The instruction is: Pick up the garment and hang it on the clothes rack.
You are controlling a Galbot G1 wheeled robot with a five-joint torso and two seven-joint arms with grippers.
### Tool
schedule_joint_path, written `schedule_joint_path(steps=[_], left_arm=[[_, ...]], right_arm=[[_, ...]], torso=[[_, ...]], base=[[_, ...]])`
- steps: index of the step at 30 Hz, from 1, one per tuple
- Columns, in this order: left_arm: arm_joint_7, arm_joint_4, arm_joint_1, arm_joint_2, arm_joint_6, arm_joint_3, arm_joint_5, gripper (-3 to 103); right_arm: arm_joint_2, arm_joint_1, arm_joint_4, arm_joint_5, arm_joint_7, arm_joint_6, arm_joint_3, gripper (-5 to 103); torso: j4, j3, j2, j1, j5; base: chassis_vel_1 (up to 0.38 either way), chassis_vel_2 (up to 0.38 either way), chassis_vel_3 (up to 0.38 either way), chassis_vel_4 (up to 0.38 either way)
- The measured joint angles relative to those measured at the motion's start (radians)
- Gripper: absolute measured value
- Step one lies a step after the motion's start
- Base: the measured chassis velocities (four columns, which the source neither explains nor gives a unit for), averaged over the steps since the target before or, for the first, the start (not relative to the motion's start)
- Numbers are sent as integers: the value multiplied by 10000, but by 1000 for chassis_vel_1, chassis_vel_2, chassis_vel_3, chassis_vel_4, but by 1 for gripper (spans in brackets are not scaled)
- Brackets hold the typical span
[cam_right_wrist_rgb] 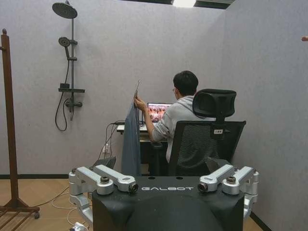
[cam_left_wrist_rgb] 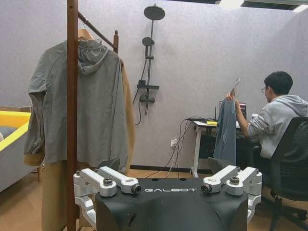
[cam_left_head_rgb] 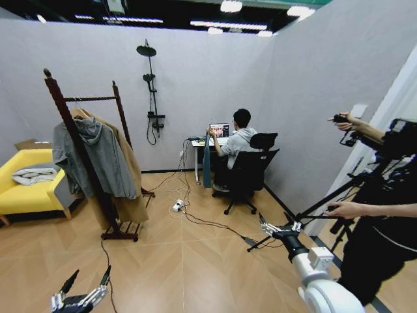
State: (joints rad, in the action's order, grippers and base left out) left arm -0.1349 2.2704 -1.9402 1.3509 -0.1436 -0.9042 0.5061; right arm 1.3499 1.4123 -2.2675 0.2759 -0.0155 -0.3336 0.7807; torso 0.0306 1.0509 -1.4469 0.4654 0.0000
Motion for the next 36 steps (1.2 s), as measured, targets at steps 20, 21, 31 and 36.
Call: schedule_joint_path(steps=[20, 21, 31, 36], left_arm=[[0, 0, 0, 0, 0, 0, 0, 100], [0, 0, 0, 0, 0, 0, 0, 100], [0, 0, 0, 0, 0, 0, 0, 100], [0, 0, 0, 0, 0, 0, 0, 100]], right_arm=[[113, -66, 159, -244, -45, 4, -236, 100], [125, -69, 193, -246, -52, 7, -261, 100], [52, -119, 289, -257, -104, -103, -356, 100], [32, -154, 348, -240, -131, -38, -365, 100]], torso=[[0, 0, 0, 0, 0], [0, 0, 0, 0, 0], [0, 0, 0, 0, 0], [0, 0, 0, 0, 0]], base=[[0, 0, 0, 0], [0, 0, 0, 0], [0, 0, 0, 0], [0, 0, 0, 0]])
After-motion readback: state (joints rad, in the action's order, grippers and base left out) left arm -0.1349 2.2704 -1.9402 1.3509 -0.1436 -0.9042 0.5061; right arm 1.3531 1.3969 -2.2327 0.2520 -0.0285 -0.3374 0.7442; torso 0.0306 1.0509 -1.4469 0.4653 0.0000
